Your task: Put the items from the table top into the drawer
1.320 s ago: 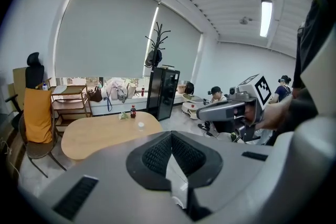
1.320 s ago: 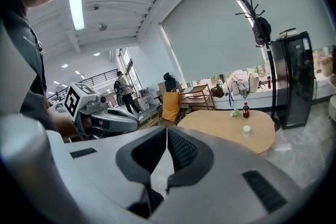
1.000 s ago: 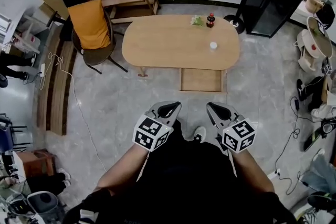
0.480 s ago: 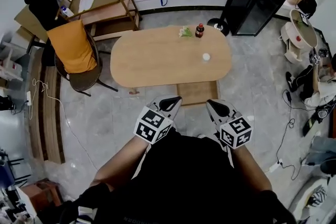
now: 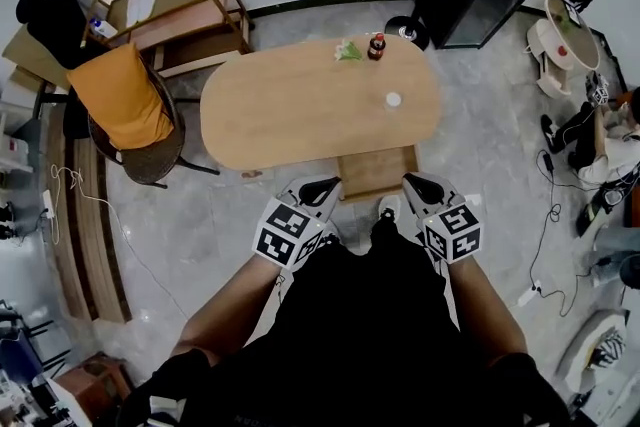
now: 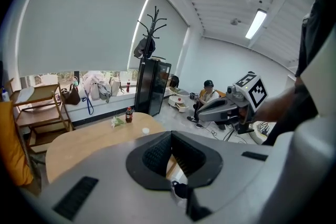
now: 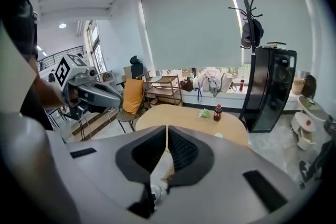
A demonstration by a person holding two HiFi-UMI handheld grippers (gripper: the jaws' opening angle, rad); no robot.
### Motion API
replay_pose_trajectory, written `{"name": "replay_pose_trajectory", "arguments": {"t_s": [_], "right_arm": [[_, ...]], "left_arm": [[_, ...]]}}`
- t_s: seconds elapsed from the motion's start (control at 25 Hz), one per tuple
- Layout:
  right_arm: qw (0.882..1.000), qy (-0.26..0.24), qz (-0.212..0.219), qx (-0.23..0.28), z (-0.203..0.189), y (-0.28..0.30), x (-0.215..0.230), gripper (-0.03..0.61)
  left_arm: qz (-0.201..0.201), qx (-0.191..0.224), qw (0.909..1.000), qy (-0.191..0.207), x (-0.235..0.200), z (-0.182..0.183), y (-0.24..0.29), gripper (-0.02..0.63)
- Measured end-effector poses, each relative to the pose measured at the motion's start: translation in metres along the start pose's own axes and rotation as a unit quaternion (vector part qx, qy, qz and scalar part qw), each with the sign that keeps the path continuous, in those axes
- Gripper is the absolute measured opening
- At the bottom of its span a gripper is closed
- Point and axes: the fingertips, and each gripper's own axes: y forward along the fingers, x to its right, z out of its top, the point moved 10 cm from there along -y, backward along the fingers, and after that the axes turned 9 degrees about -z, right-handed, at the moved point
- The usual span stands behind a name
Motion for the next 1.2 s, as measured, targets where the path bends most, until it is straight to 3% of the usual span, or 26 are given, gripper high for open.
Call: {"name": "replay_pose_trajectory", "arguments": {"t_s": [0.2, 0.48, 0.56, 0.6, 0.72, 0.92, 1.2], "right_arm": [[0.999, -0.017, 0.000, -0.030, -0.006, 0.040, 0.038, 0.005], [0.993, -0.049, 0.009, -0.108, -0.036, 0.129, 0.115, 0.009], [0.989, -0.060, 0.017, -0.136, -0.051, 0.163, 0.138, 0.049], [0.986, -0.065, 0.022, -0.152, -0.059, 0.179, 0.148, 0.104], [0.978, -0.085, 0.036, -0.189, -0.082, 0.224, 0.170, 0.115], [0.964, -0.131, 0.049, -0.228, -0.100, 0.304, 0.206, 0.171], [0.946, -0.195, 0.051, -0.254, -0.108, 0.393, 0.236, 0.242]], "left_arm": [[0.019, -0.005, 0.9997, -0.015, -0.013, 0.002, 0.013, 0.002], [0.081, -0.010, 0.9952, -0.053, -0.038, 0.018, 0.038, 0.002], [0.103, -0.013, 0.9923, -0.068, -0.050, 0.022, 0.051, 0.002], [0.116, -0.012, 0.9898, -0.081, -0.055, 0.024, 0.056, 0.002], [0.154, -0.014, 0.9811, -0.117, -0.061, 0.029, 0.065, 0.002], [0.188, -0.043, 0.9714, -0.139, -0.063, 0.027, 0.090, 0.002], [0.210, -0.059, 0.9571, -0.191, -0.068, 0.006, 0.128, 0.002]]}}
